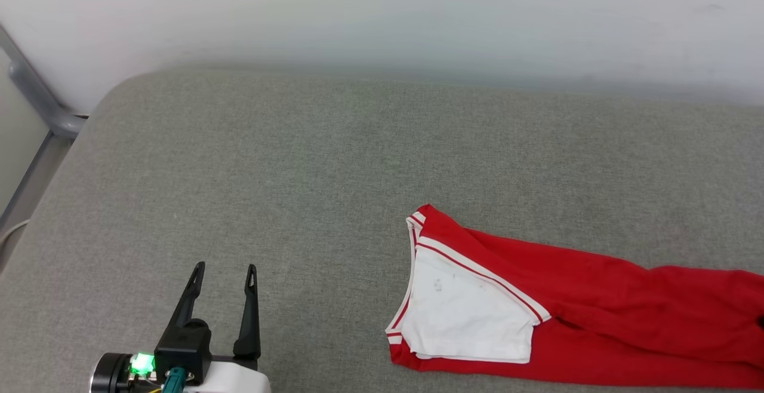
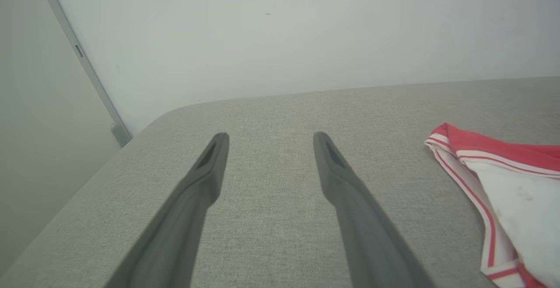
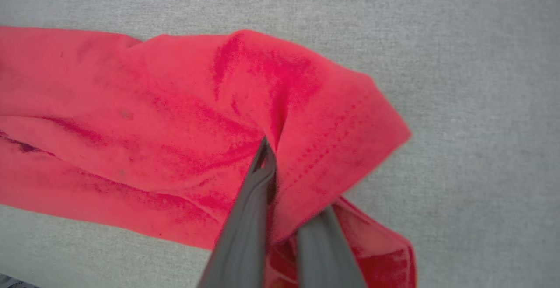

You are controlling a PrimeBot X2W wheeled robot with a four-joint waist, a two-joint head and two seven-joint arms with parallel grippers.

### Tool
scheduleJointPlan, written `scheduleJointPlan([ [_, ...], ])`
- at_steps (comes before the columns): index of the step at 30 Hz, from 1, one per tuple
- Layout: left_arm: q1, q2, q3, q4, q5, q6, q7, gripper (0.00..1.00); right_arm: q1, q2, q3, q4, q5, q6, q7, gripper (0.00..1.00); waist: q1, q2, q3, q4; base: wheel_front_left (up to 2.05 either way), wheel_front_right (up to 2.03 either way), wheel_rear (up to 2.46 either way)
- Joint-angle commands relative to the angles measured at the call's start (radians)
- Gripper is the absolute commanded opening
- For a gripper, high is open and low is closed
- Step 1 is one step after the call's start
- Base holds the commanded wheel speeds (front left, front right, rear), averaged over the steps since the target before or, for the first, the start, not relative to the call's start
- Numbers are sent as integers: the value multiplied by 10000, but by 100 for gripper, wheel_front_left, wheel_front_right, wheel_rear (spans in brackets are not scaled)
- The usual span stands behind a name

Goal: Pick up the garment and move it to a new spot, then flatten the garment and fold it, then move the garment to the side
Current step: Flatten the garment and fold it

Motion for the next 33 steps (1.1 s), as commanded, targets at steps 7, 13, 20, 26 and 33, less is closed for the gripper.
scheduleJointPlan([
  [7,196,-171,159,45,100,-185,-22,100,340,156,-41,-2456,524,-12,881,0,0,-1,-95,-184,0,0,0],
  [13,11,-284,131,104,199,-353,-22,100,65,858,14,-3937,119,-12,1630,0,0,-1,-44,-220,0,0,0],
  [20,-146,-419,83,154,298,-522,-22,100,-821,2021,541,-4344,-665,-12,2251,0,0,-1,92,-2,0,0,0],
  [26,-242,-501,76,117,311,-617,-22,100,-1880,2853,1638,-3972,-1361,-12,2326,0,0,-1,286,236,0,0,0],
  [33,-437,-603,30,128,359,-622,-22,100,-3322,3689,3208,-2935,-2000,-12,1884,0,0,-1,617,431,0,0,0],
])
